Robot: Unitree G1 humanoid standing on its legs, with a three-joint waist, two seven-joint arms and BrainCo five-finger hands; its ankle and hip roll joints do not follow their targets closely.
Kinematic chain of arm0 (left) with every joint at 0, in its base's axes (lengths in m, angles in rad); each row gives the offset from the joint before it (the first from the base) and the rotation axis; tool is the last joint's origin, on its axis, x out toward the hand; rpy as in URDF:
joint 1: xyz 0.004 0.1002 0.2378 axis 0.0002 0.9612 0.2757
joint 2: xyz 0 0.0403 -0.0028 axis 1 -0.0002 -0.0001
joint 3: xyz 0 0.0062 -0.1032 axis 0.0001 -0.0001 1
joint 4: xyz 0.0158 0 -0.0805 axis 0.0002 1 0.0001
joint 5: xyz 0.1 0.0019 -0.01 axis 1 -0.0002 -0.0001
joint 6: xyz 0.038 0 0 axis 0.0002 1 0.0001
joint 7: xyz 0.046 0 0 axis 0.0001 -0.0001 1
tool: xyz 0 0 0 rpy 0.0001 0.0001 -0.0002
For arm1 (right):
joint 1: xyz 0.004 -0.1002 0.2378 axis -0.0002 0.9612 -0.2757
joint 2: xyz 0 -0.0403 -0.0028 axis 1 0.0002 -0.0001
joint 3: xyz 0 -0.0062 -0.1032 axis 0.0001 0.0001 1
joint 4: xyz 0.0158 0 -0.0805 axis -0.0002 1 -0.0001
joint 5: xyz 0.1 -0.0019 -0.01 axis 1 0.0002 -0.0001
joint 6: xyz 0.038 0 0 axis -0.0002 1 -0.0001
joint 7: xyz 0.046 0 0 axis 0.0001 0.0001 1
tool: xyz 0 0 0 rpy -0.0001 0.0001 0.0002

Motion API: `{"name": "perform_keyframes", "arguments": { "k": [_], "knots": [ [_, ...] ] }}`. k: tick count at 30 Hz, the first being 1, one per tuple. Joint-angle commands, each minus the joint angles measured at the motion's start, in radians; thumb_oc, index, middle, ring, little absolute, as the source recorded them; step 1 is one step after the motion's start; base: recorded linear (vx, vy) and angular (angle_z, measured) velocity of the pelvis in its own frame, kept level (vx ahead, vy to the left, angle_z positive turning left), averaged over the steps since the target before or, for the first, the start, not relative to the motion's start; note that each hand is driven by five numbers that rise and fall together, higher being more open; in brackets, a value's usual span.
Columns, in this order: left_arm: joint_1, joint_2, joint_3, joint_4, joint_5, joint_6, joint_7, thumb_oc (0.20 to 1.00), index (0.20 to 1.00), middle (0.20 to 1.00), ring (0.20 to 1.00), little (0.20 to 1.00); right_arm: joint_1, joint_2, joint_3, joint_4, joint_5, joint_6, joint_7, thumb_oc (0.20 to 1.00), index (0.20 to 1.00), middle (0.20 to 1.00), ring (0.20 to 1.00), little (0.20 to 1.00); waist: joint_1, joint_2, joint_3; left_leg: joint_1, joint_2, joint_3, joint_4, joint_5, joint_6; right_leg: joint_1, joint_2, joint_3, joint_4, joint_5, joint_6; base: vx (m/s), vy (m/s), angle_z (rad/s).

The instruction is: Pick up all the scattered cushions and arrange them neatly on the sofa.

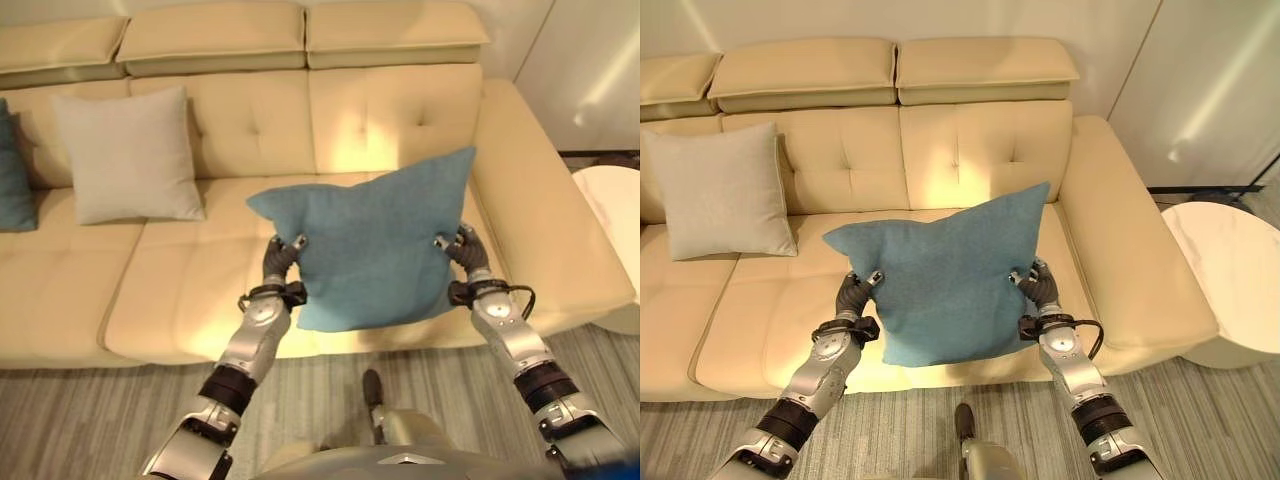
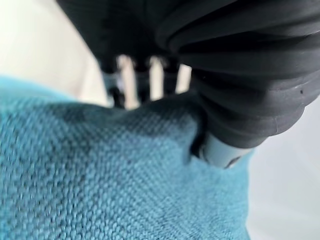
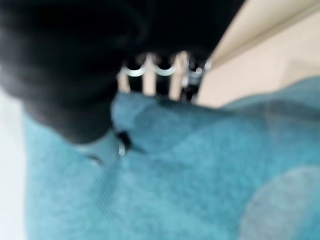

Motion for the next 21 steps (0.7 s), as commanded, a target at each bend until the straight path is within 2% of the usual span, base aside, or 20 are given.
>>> {"name": "perform_keyframes", "arguments": {
  "k": [1, 2, 3, 4, 5, 6, 12, 21],
  "knots": [
    [-0.118, -0.032, -0.118, -0.074, 0.007, -0.074, -0.083, 0.2, 0.2, 0.2, 0.2, 0.2, -0.057, 0.05, 0.011, -0.108, -0.014, -0.11, 0.026, 0.2, 0.2, 0.2, 0.2, 0.2, -0.012, -0.023, -0.055, 0.077, 0.033, 0.033, -0.382, 0.17, 0.019, 0.048, -0.042, 0.051, 0.044, -0.073, 0.191, 0.25, -0.031, 0.32],
    [-0.125, -0.031, -0.124, -0.064, 0.022, -0.07, -0.078, 0.2, 0.2, 0.2, 0.2, 0.2, -0.059, 0.053, 0.008, -0.096, -0.017, -0.11, 0.019, 0.2, 0.2, 0.2, 0.2, 0.2, -0.008, -0.013, -0.063, 0.079, 0.042, 0.053, -0.524, 0.191, 0.021, 0.07, -0.037, 0.046, 0.03, -0.083, 0.197, 0.31, 0.025, 0.1],
    [-0.13, -0.033, -0.123, -0.068, 0.021, -0.073, -0.065, 0.2, 0.2, 0.2, 0.2, 0.2, -0.056, 0.054, 0.007, -0.087, -0.029, -0.112, 0.008, 0.2, 0.2, 0.2, 0.2, 0.2, 0.001, 0.002, -0.057, 0.056, 0.049, 0.042, -0.584, 0.25, 0.011, 0.081, -0.026, 0.048, 0.044, -0.101, 0.2, 0.29, 0.076, -0.09],
    [-0.127, -0.032, -0.117, -0.074, 0.014, -0.076, -0.067, 0.2, 0.2, 0.2, 0.2, 0.2, -0.057, 0.056, 0.007, -0.089, -0.028, -0.108, 0.014, 0.2, 0.2, 0.2, 0.2, 0.2, 0.002, 0.007, -0.056, 0.066, 0.043, 0.028, -0.59, 0.233, 0.018, 0.084, -0.026, 0.052, 0.053, -0.113, 0.202, 0.25, 0.14, -0.34],
    [-0.127, -0.028, -0.121, -0.08, 0.023, -0.078, -0.068, 0.2, 0.2, 0.2, 0.2, 0.2, -0.057, 0.06, 0.004, -0.085, -0.038, -0.106, 0.014, 0.2, 0.2, 0.2, 0.2, 0.2, -0.007, 0.014, -0.065, 0.091, 0.041, 0.044, -0.623, 0.242, 0.015, 0.09, -0.034, 0.047, 0.056, -0.114, 0.21, 0.27, 0.234, -0.47],
    [-0.122, -0.018, -0.116, -0.096, 0.029, -0.075, -0.063, 0.2, 0.2, 0.2, 0.2, 0.2, -0.069, 0.075, 0.007, -0.079, -0.036, -0.103, 0.012, 0.2, 0.2, 0.2, 0.2, 0.2, 0.007, 0.012, -0.073, 0.119, 0.027, 0.053, -0.625, 0.223, 0.033, 0.101, -0.05, 0.075, 0.058, -0.12, 0.223, 0.26, 0.239, -0.48],
    [-0.109, 0.015, -0.082, -0.093, 0.029, -0.067, -0.057, 0.2, 0.2, 0.2, 0.2, 0.2, -0.084, 0.083, 0.003, -0.061, -0.027, -0.091, 0.023, 0.2, 0.2, 0.2, 0.2, 0.2, 0.031, 0.003, -0.082, 0.133, 0.011, 0.087, -0.588, 0.17, 0.065, 0.106, -0.081, 0.112, 0.073, -0.116, 0.245, 0.1, 0.117, -0.34],
    [-0.092, 0.034, -0.043, -0.105, 0.043, -0.055, -0.05, 0.2, 0.2, 0.2, 0.2, 0.2, -0.076, 0.059, -0.021, -0.048, -0.021, -0.082, 0.031, 0.2, 0.2, 0.2, 0.2, 0.2, 0.035, 0.018, -0.11, 0.192, 0.015, 0.104, -0.636, 0.162, 0.064, 0.144, -0.096, 0.112, 0.02, -0.117, 0.252, 0.1, 0.017, -0.03]
  ]
}}
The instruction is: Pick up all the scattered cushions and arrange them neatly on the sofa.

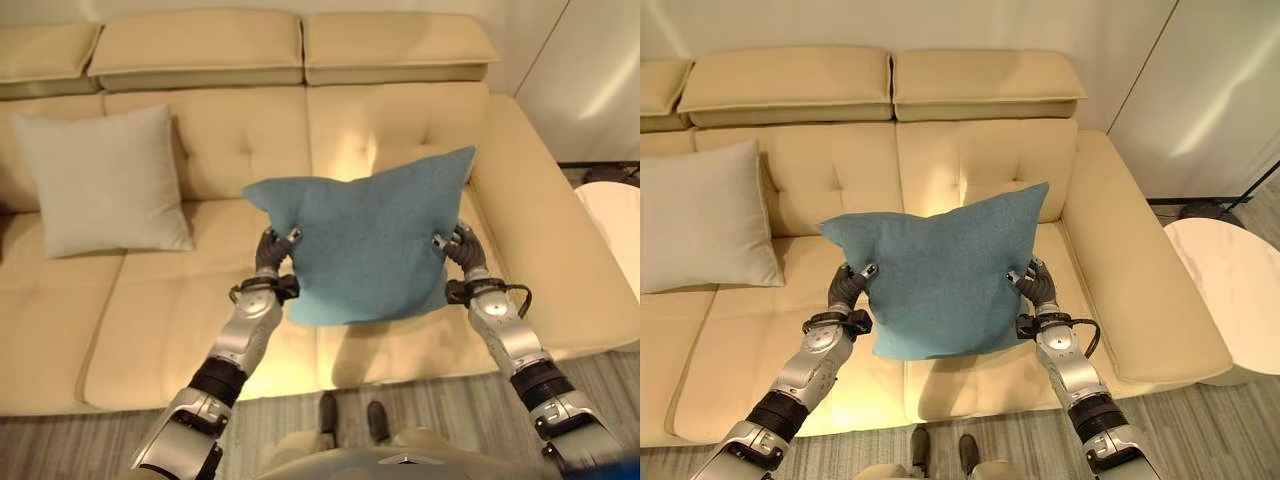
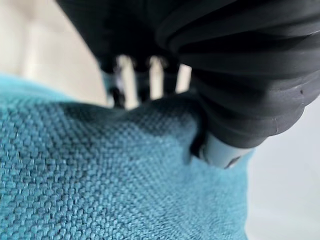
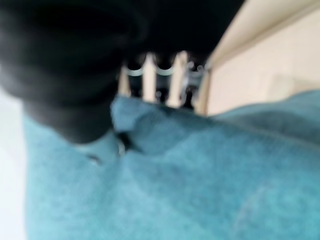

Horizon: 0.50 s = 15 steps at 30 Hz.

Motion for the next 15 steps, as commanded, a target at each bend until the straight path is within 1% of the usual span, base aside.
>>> {"name": "perform_keyframes", "arguments": {
  "k": [1, 5, 6, 7, 9, 11, 12, 13, 15],
  "knots": [
    [-0.086, -0.043, -0.064, -0.098, 0.04, -0.063, -0.049, 0.2, 0.2, 0.2, 0.2, 0.2, -0.092, 0.03, -0.026, -0.057, -0.024, -0.087, 0.014, 0.2, 0.2, 0.2, 0.2, 0.2, 0.006, -0.023, -0.12, 0.025, 0.045, 0.036, 0.059, -0.059, -0.087, -0.035, -0.108, -0.017, 0.068, -0.004, 0.123, 0.05, -0.019, -0.03],
    [-0.14, -0.042, -0.057, -0.1, 0.022, -0.075, -0.028, 0.2, 0.2, 0.2, 0.2, 0.2, -0.149, 0.009, -0.015, -0.041, -0.041, -0.08, -0.006, 0.2, 0.2, 0.2, 0.2, 0.2, 0.004, -0.019, -0.101, 0.01, 0.051, 0.038, 0.049, -0.052, -0.092, -0.053, -0.11, -0.026, 0.049, 0.003, 0.123, -0.03, -0.023, -0.02],
    [-0.174, -0.035, -0.049, -0.108, 0.01, -0.085, -0.014, 0.2, 0.2, 0.2, 0.2, 0.2, -0.182, 0.002, -0.006, -0.029, -0.045, -0.076, -0.017, 0.2, 0.2, 0.2, 0.2, 0.2, 0.007, -0.022, -0.085, -0.028, 0.052, 0.038, 0.061, -0.049, -0.093, -0.083, -0.109, -0.024, 0.044, 0.016, 0.126, -0.14, -0.047, -0.04],
    [-0.191, -0.029, -0.046, -0.119, 0.002, -0.094, -0.003, 0.2, 0.2, 0.2, 0.2, 0.2, -0.213, -0.005, 0.011, -0.019, -0.057, -0.072, -0.021, 0.2, 0.2, 0.2, 0.2, 0.2, 0.013, -0.027, -0.079, -0.057, 0.051, 0.035, 0.071, -0.048, -0.093, -0.106, -0.106, -0.02, 0.042, 0.026, 0.132, -0.12, -0.035, -0.07],
    [-0.199, -0.018, -0.043, -0.13, -0.002, -0.098, 0.001, 0.2, 0.2, 0.2, 0.2, 0.2, -0.232, -0.009, 0.018, -0.009, -0.06, -0.066, -0.023, 0.2, 0.2, 0.2, 0.2, 0.2, 0.022, -0.032, -0.076, -0.076, 0.046, 0.029, 0.083, -0.051, -0.089, -0.12, -0.107, -0.014, 0.041, 0.036, 0.138, -0.01, 0.011, -0.09],
    [-0.194, -0.008, -0.03, -0.147, -0.001, -0.101, 0.004, 0.2, 0.2, 0.2, 0.2, 0.2, -0.244, 0.005, 0.025, -0.006, -0.06, -0.062, -0.019, 0.2, 0.2, 0.2, 0.2, 0.2, 0.039, -0.038, -0.069, -0.091, 0.033, 0.018, 0.104, -0.065, -0.081, -0.133, -0.112, -0.003, 0.048, 0.047, 0.153, 0.01, 0.061, -0.13],
    [-0.186, -0.007, -0.022, -0.152, -0.001, -0.102, 0.006, 0.2, 0.2, 0.2, 0.2, 0.2, -0.246, 0.011, 0.027, -0.007, -0.066, -0.063, -0.018, 0.2, 0.2, 0.2, 0.2, 0.2, 0.047, -0.039, -0.066, -0.091, 0.029, 0.02, 0.106, -0.071, -0.076, -0.142, -0.116, -0.003, 0.059, 0.052, 0.163, 0.0, 0.105, -0.38],
    [-0.175, -0.004, -0.018, -0.158, 0.0, -0.106, 0.002, 0.2, 0.2, 0.2, 0.2, 0.2, -0.252, 0.018, 0.036, -0.002, -0.073, -0.061, -0.011, 0.2, 0.2, 0.2, 0.2, 0.2, 0.061, -0.041, -0.058, -0.093, 0.02, 0.018, 0.109, -0.074, -0.071, -0.166, -0.121, 0.001, 0.095, 0.07, 0.18, -0.01, 0.105, -0.47],
    [-0.178, 0.002, -0.024, -0.153, 0.001, -0.109, 0.001, 0.2, 0.2, 0.2, 0.2, 0.2, -0.261, 0.025, 0.044, 0.002, -0.077, -0.06, -0.008, 0.2, 0.2, 0.2, 0.2, 0.2, 0.058, -0.04, -0.048, -0.091, 0.021, 0.017, 0.111, -0.074, -0.066, -0.196, -0.119, 0.008, 0.161, 0.074, 0.188, 0.01, 0.089, -0.58]
  ]
}}
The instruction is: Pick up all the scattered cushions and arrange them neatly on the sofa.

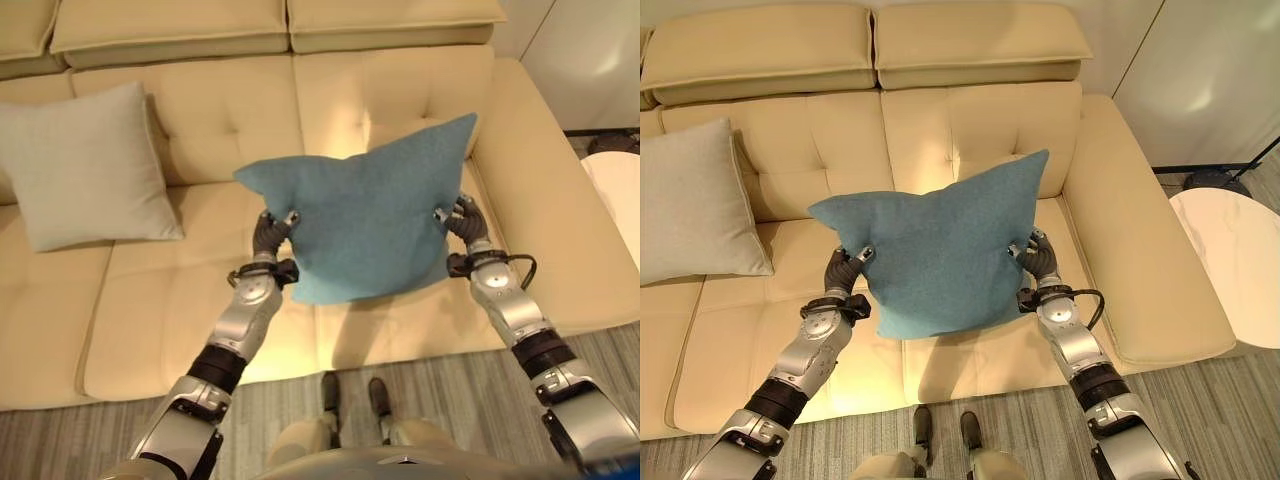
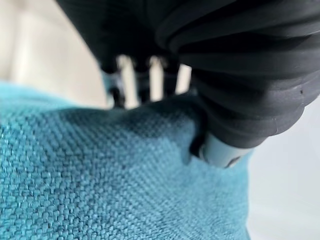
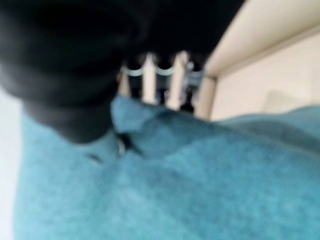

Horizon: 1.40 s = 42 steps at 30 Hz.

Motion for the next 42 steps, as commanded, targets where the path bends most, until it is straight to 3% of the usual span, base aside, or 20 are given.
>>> {"name": "perform_keyframes", "arguments": {
  "k": [1, 7, 9, 14, 20, 28, 31, 38, 39, 40, 41, 42],
  "knots": [
    [-0.128, -0.026, -0.048, -0.115, 0.017, -0.113, -0.023, 0.2, 0.2, 0.2, 0.2, 0.2, -0.098, 0.068, 0.01, -0.037, -0.04, -0.08, 0.027, 0.2, 0.2, 0.2, 0.2, 0.2, 0.005, -0.029, -0.059, 0.007, 0.001, -0.033, 0.126, -0.118, -0.082, -0.068, -0.159, -0.047, 0.113, 0.033, 0.15, 0.04, 0.056, -0.38],
    [-0.158, -0.025, -0.063, -0.09, 0.018, -0.114, -0.033, 0.2, 0.2, 0.2, 0.2, 0.2, -0.108, 0.048, 0.013, -0.044, -0.049, -0.079, 0.028, 0.2, 0.2, 0.2, 0.2, 0.2, -0.032, -0.037, -0.04, 0.039, -0.005, -0.081, 0.159, -0.152, -0.097, -0.115, -0.151, -0.008, 0.072, 0.048, 0.139, 0.1, -0.033, -0.07],
    [-0.151, -0.038, -0.059, -0.099, 0.02, -0.109, -0.041, 0.2, 0.2, 0.2, 0.2, 0.2, -0.091, 0.041, 0.0, -0.069, -0.058, -0.08, 0.03, 0.2, 0.2, 0.2, 0.2, 0.2, -0.034, -0.046, -0.05, 0.062, 0.009, -0.091, 0.144, -0.151, -0.112, -0.094, -0.157, -0.035, 0.062, 0.055, 0.133, 0.12, -0.122, 1.06],
    [-0.206, -0.055, -0.078, -0.088, 0.011, -0.101, -0.024, 0.2, 0.2, 0.2, 0.2, 0.2, -0.126, 0.02, -0.004, -0.104, -0.064, -0.082, 0.011, 0.2, 0.2, 0.2, 0.2, 0.2, -0.045, -0.022, -0.066, 0.073, 0.044, -0.129, 0.058, -0.102, -0.138, -0.072, -0.145, -0.104, 0.035, 0.025, 0.106, 0.06, -0.13, 0.43],
    [-0.593, 0.005, -0.157, 0.085, -0.035, -0.158, 0.066, 0.2, 0.2, 0.2, 0.2, 0.2, -0.543, -0.066, 0.1, 0.034, -0.02, -0.082, -0.089, 0.2, 0.2, 0.2, 0.2, 0.2, -0.05, -0.008, -0.026, -0.09, 0.059, -0.137, 0.013, -0.021, -0.171, -0.22, -0.138, -0.128, 0.007, 0.073, 0.118, -0.16, -0.049, 0.2],
    [-1.077, 0.099, -0.31, 0.472, -0.078, -0.187, 0.073, 0.2, 0.2, 0.2, 0.2, 0.2, -0.953, -0.112, 0.244, 0.371, 0.094, -0.132, -0.158, 0.2, 0.2, 0.2, 0.2, 0.2, -0.069, 0.009, -0.066, -0.361, 0.061, -0.147, 0.004, 0.058, -0.224, -0.46, -0.123, -0.141, -0.032, 0.147, 0.15, -0.07, -0.048, 0.0],
    [-1.092, 0.109, -0.324, 0.499, -0.09, -0.185, 0.05, 0.2, 0.2, 0.2, 0.2, 0.2, -0.984, -0.13, 0.304, 0.442, 0.08, -0.12, -0.141, 0.2, 0.2, 0.2, 0.2, 0.2, -0.067, 0.032, -0.057, -0.408, 0.054, -0.152, 0.004, 0.066, -0.233, -0.51, -0.127, -0.138, -0.032, 0.155, 0.155, 0.04, -0.018, 0.13],
    [-1.059, 0.091, -0.319, 0.548, -0.047, -0.162, 0.058, 0.2, 0.2, 0.2, 0.2, 0.2, -0.973, -0.118, 0.339, 0.487, 0.025, -0.097, -0.123, 0.2, 0.2, 0.2, 0.2, 0.2, -0.061, 0.044, -0.033, -0.448, 0.05, -0.151, 0.004, 0.08, -0.234, -0.557, -0.131, -0.134, -0.032, 0.165, 0.154, 0.0, -0.002, -0.01],
    [-1.055, 0.09, -0.318, 0.557, -0.042, -0.16, 0.058, 0.307, 0.307, 0.307, 0.307, 0.307, -0.973, -0.119, 0.346, 0.496, 0.017, -0.094, -0.123, 0.216, 0.216, 0.216, 0.216, 0.216, -0.06, 0.046, -0.032, -0.453, 0.052, -0.152, 0.004, 0.078, -0.235, -0.562, -0.131, -0.135, -0.032, 0.163, 0.154, 0.01, -0.021, 0.04],
    [-1.055, 0.089, -0.317, 0.562, -0.041, -0.16, 0.057, 0.576, 0.576, 0.576, 0.576, 0.576, -0.975, -0.122, 0.348, 0.504, 0.012, -0.092, -0.123, 0.536, 0.536, 0.536, 0.536, 0.536, -0.059, 0.047, -0.032, -0.456, 0.052, -0.152, 0.004, 0.079, -0.236, -0.565, -0.13, -0.135, -0.032, 0.162, 0.153, 0.01, -0.011, 0.04],
    [-1.055, 0.092, -0.317, 0.574, -0.037, -0.157, 0.058, 1.0, 1.0, 1.0, 1.0, 1.0, -0.98, -0.125, 0.354, 0.524, -0.003, -0.086, -0.126, 1.0, 1.0, 1.0, 1.0, 1.0, -0.059, 0.048, -0.029, -0.459, 0.052, -0.153, 0.004, 0.082, -0.236, -0.569, -0.13, -0.135, -0.032, 0.163, 0.154, 0.0, 0.0, 0.0],
    [-1.058, 0.095, -0.319, 0.579, -0.031, -0.157, 0.06, 1.0, 1.0, 1.0, 1.0, 1.0, -0.986, -0.127, 0.359, 0.538, -0.007, -0.085, -0.127, 1.0, 1.0, 1.0, 1.0, 1.0, -0.057, 0.048, -0.028, -0.461, 0.052, -0.154, 0.004, 0.083, -0.237, -0.571, -0.13, -0.135, -0.032, 0.164, 0.154, 0.0, 0.0, 0.0]
  ]
}}
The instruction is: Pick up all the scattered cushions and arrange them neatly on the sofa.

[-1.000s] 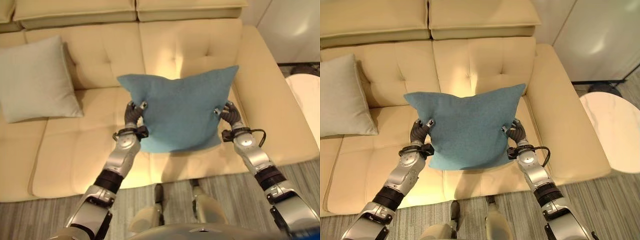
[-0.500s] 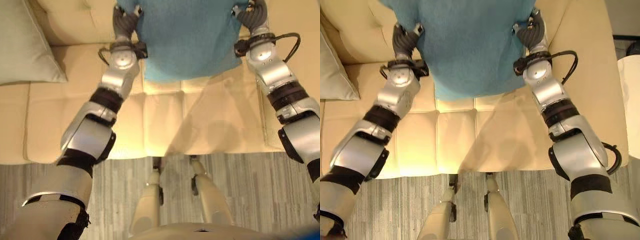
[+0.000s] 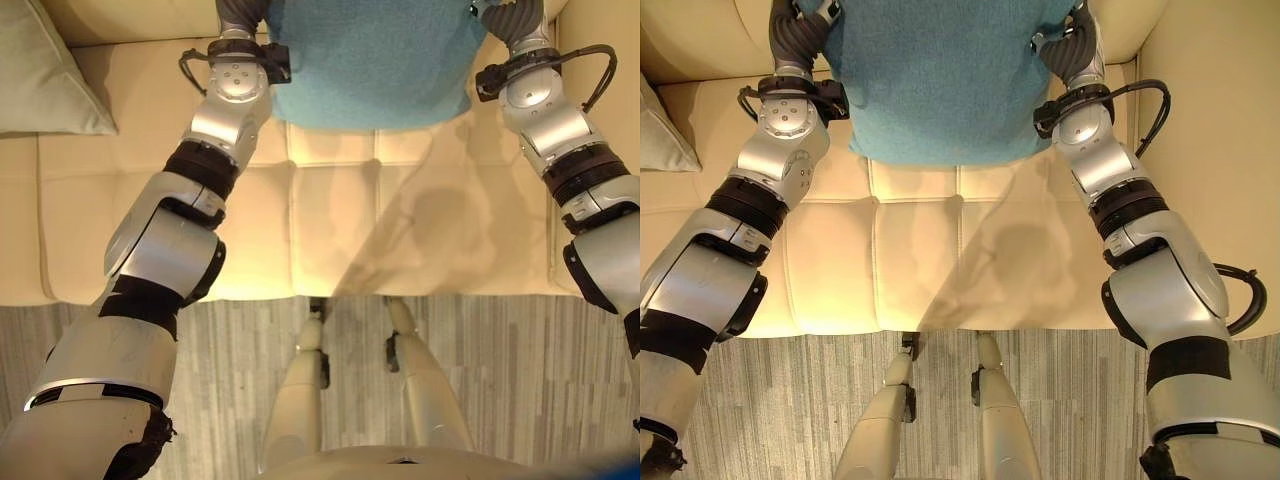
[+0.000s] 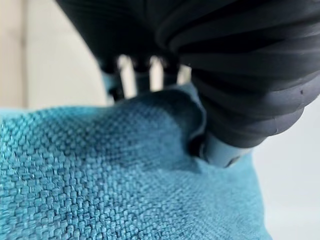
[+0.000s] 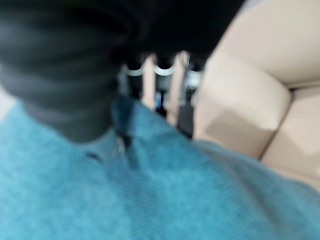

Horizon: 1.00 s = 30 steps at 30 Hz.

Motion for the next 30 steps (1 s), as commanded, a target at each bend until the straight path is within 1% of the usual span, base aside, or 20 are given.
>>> {"name": "perform_keyframes", "arguments": {
  "k": [1, 5, 6, 7, 9, 10, 11, 13, 16, 17, 19, 20, 21, 22, 23, 24, 26, 27, 28, 30],
  "knots": [
    [-0.023, -0.06, -0.059, 0.013, 0.049, -0.062, -0.022, 1.0, 1.0, 1.0, 1.0, 1.0, -0.055, 0.063, 0.038, 0.05, -0.083, -0.054, 0.012, 1.0, 1.0, 1.0, 1.0, 1.0, -0.004, 0.022, -0.105, -0.008, -0.006, -0.005, -0.009, 0.03, -0.086, -0.028, -0.034, 0.019, 0.004, -0.017, 0.178, 0.0, 0.0, 0.0],
    [-0.035, -0.048, -0.058, 0.038, 0.047, -0.062, -0.018, 1.0, 1.0, 1.0, 1.0, 1.0, -0.083, 0.046, 0.06, 0.105, -0.114, -0.038, 0.003, 1.0, 1.0, 1.0, 1.0, 1.0, 0.0, 0.022, -0.103, -0.006, -0.005, -0.009, -0.009, 0.027, -0.087, -0.028, -0.031, 0.016, 0.004, -0.018, 0.177, 0.0, -0.013, 0.03],
    [-0.045, -0.019, -0.064, 0.073, 0.065, -0.055, -0.021, 1.0, 1.0, 1.0, 1.0, 1.0, -0.096, 0.031, 0.067, 0.141, -0.116, -0.031, 0.009, 1.0, 1.0, 1.0, 1.0, 1.0, 0.0, 0.02, -0.106, -0.004, -0.005, -0.012, -0.009, 0.027, -0.086, -0.027, -0.03, 0.018, 0.004, -0.017, 0.178, 0.0, 0.0, 0.0],
    [-0.049, 0.038, -0.076, 0.107, 0.084, -0.047, -0.037, 1.0, 1.0, 1.0, 1.0, 1.0, -0.111, -0.012, 0.09, 0.176, -0.117, -0.021, 0.028, 1.0, 1.0, 1.0, 1.0, 1.0, 0.0, 0.017, -0.113, 0.001, -0.007, -0.013, -0.009, 0.029, -0.087, -0.022, -0.032, 0.019, 0.004, -0.017, 0.177, 0.0, 0.0, 0.0],
    [-0.047, 0.113, -0.079, 0.148, 0.094, -0.04, -0.056, 1.0, 1.0, 1.0, 1.0, 1.0, -0.121, -0.084, 0.115, 0.234, -0.123, -0.005, 0.054, 1.0, 1.0, 1.0, 1.0, 1.0, 0.002, 0.016, -0.123, 0.019, -0.006, -0.012, -0.009, 0.02, -0.086, -0.004, -0.032, 0.016, 0.004, -0.022, 0.176, 0.01, 0.001, -0.02],
    [-0.046, 0.135, -0.078, 0.153, 0.097, -0.039, -0.06, 1.0, 1.0, 1.0, 1.0, 1.0, -0.121, -0.103, 0.116, 0.244, -0.119, -0.003, 0.058, 1.0, 1.0, 1.0, 1.0, 1.0, 0.002, 0.015, -0.127, 0.02, -0.007, -0.011, -0.009, 0.023, -0.086, -0.004, -0.034, 0.016, 0.004, -0.02, 0.177, 0.0, 0.0, 0.0],
    [-0.022, 0.188, -0.066, 0.159, 0.09, -0.04, -0.078, 1.0, 1.0, 1.0, 1.0, 1.0, -0.106, -0.166, 0.109, 0.264, -0.102, 0.001, 0.074, 1.0, 1.0, 1.0, 1.0, 1.0, 0.002, 0.015, -0.133, 0.04, -0.008, -0.013, -0.009, 0.018, -0.087, 0.015, -0.034, 0.013, 0.004, -0.023, 0.175, 0.0, 0.0, 0.0],
    [0.003, 0.211, -0.048, 0.151, 0.077, -0.043, -0.083, 1.0, 1.0, 1.0, 1.0, 1.0, -0.083, -0.2, 0.094, 0.262, -0.091, 0.002, 0.076, 1.0, 1.0, 1.0, 1.0, 1.0, 0.002, 0.016, -0.134, 0.06, -0.005, -0.011, -0.009, 0.011, -0.087, 0.035, -0.033, 0.01, 0.004, -0.03, 0.174, 0.0, 0.0, 0.0],
    [0.047, 0.239, -0.023, 0.108, 0.068, -0.05, -0.088, 1.0, 1.0, 1.0, 1.0, 1.0, -0.042, -0.242, 0.058, 0.246, -0.076, 0.003, 0.074, 1.0, 1.0, 1.0, 1.0, 1.0, 0.003, 0.014, -0.137, 0.078, -0.007, -0.012, -0.009, 0.009, -0.086, 0.054, -0.034, 0.008, 0.004, -0.032, 0.174, 0.01, 0.001, 0.01],
    [0.165, 0.273, 0.033, -0.014, 0.066, -0.062, -0.101, 1.0, 1.0, 1.0, 1.0, 1.0, 0.077, -0.294, -0.016, 0.166, -0.071, -0.003, 0.077, 1.0, 1.0, 1.0, 1.0, 1.0, 0.002, 0.011, -0.141, 0.118, -0.01, -0.009, -0.009, -0.003, -0.085, 0.092, -0.033, 0.006, 0.004, -0.041, 0.173, 0.04, 0.007, 0.03],
    [0.212, 0.279, 0.054, -0.052, 0.064, -0.061, -0.107, 1.0, 1.0, 1.0, 1.0, 1.0, 0.122, -0.312, -0.041, 0.121, -0.079, -0.002, 0.085, 1.0, 1.0, 1.0, 1.0, 1.0, 0.001, 0.01, -0.145, 0.135, -0.009, -0.007, -0.009, -0.009, -0.084, 0.109, -0.033, 0.005, 0.004, -0.047, 0.173, 0.05, 0.001, 0.03],
    [0.319, 0.282, 0.101, -0.14, 0.069, -0.067, -0.121, 1.0, 1.0, 1.0, 1.0, 1.0, 0.237, -0.331, -0.106, 0.049, -0.091, -0.006, 0.1, 1.0, 1.0, 1.0, 1.0, 1.0, -0.001, 0.007, -0.15, 0.172, -0.004, -0.003, -0.009, -0.02, -0.085, 0.143, -0.033, 0.001, 0.004, -0.058, 0.172, 0.08, -0.015, 0.01],
    [0.472, 0.254, 0.183, -0.243, 0.049, -0.076, -0.136, 1.0, 1.0, 1.0, 1.0, 1.0, 0.388, -0.334, -0.2, -0.048, -0.104, -0.016, 0.106, 1.0, 1.0, 1.0, 1.0, 1.0, -0.001, 0.006, -0.153, 0.208, -0.001, -0.001, -0.009, -0.029, -0.084, 0.18, -0.033, -0.001, 0.004, -0.071, 0.169, 0.08, -0.015, -0.02],
    [0.483, 0.254, 0.184, -0.252, 0.051, -0.073, -0.133, 1.0, 1.0, 1.0, 1.0, 1.0, 0.404, -0.334, -0.209, -0.058, -0.108, -0.012, 0.105, 1.0, 1.0, 1.0, 1.0, 1.0, -0.001, 0.004, -0.155, 0.213, -0.001, -0.001, -0.009, -0.031, -0.085, 0.185, -0.033, -0.001, 0.004, -0.072, 0.169, 0.05, -0.012, -0.02],
    [0.549, 0.242, 0.219, -0.297, 0.059, -0.072, -0.131, 1.0, 1.0, 1.0, 1.0, 1.0, 0.479, -0.323, -0.273, -0.107, -0.11, -0.012, 0.103, 1.0, 1.0, 1.0, 1.0, 1.0, -0.001, 0.004, -0.156, 0.231, 0.001, 0.0, -0.009, -0.035, -0.085, 0.204, -0.034, -0.004, 0.004, -0.078, 0.168, 0.07, -0.024, -0.02],
    [0.742, 0.158, 0.3, -0.401, 0.047, -0.065, -0.149, 1.0, 1.0, 1.0, 1.0, 1.0, 0.681, -0.281, -0.392, -0.227, -0.147, -0.022, 0.118, 1.0, 1.0, 1.0, 1.0, 1.0, -0.004, 0.0, -0.165, 0.271, 0.002, 0.002, -0.009, -0.046, -0.084, 0.244, -0.034, -0.014, 0.004, -0.094, 0.165, 0.1, -0.027, -0.02],
    [0.872, 0.119, 0.345, -0.449, 0.093, -0.057, -0.159, 1.0, 1.0, 1.0, 1.0, 1.0, 0.827, -0.215, -0.499, -0.286, -0.142, -0.037, 0.128, 1.0, 1.0, 1.0, 1.0, 1.0, -0.006, 0.001, -0.172, 0.307, 0.004, 0.007, -0.009, -0.055, -0.082, 0.284, -0.033, -0.021, 0.004, -0.108, 0.161, 0.11, -0.021, 0.01],
    [1.038, 0.039, 0.4, -0.448, 0.116, -0.03, -0.193, 1.0, 1.0, 1.0, 1.0, 1.0, 0.971, -0.138, -0.564, -0.32, -0.169, -0.042, 0.147, 1.0, 1.0, 1.0, 1.0, 1.0, -0.007, 0.001, -0.179, 0.353, 0.011, 0.011, -0.009, -0.063, -0.08, 0.33, -0.031, -0.028, 0.004, -0.121, 0.159, 0.12, -0.026, 0.05],
    [1.139, 0.013, 0.431, -0.435, 0.165, -0.006, -0.217, 1.0, 1.0, 1.0, 1.0, 1.0, 1.069, -0.079, -0.623, -0.329, -0.175, -0.04, 0.166, 1.0, 1.0, 1.0, 1.0, 1.0, -0.009, 0.0, -0.193, 0.385, 0.014, 0.014, -0.009, -0.063, -0.077, 0.362, -0.03, -0.03, 0.004, -0.13, 0.156, 0.14, -0.026, 0.03],
    [1.237, -0.043, 0.452, -0.347, 0.229, 0.027, -0.239, 1.0, 1.0, 1.0, 1.0, 1.0, 1.164, -0.026, -0.648, -0.3, -0.207, -0.039, 0.179, 1.0, 1.0, 1.0, 1.0, 1.0, -0.011, -0.001, -0.205, 0.424, 0.021, 0.015, -0.009, -0.059, -0.075, 0.404, -0.028, -0.034, 0.004, -0.138, 0.152, 0.08, -0.018, 0.02]
  ]
}}
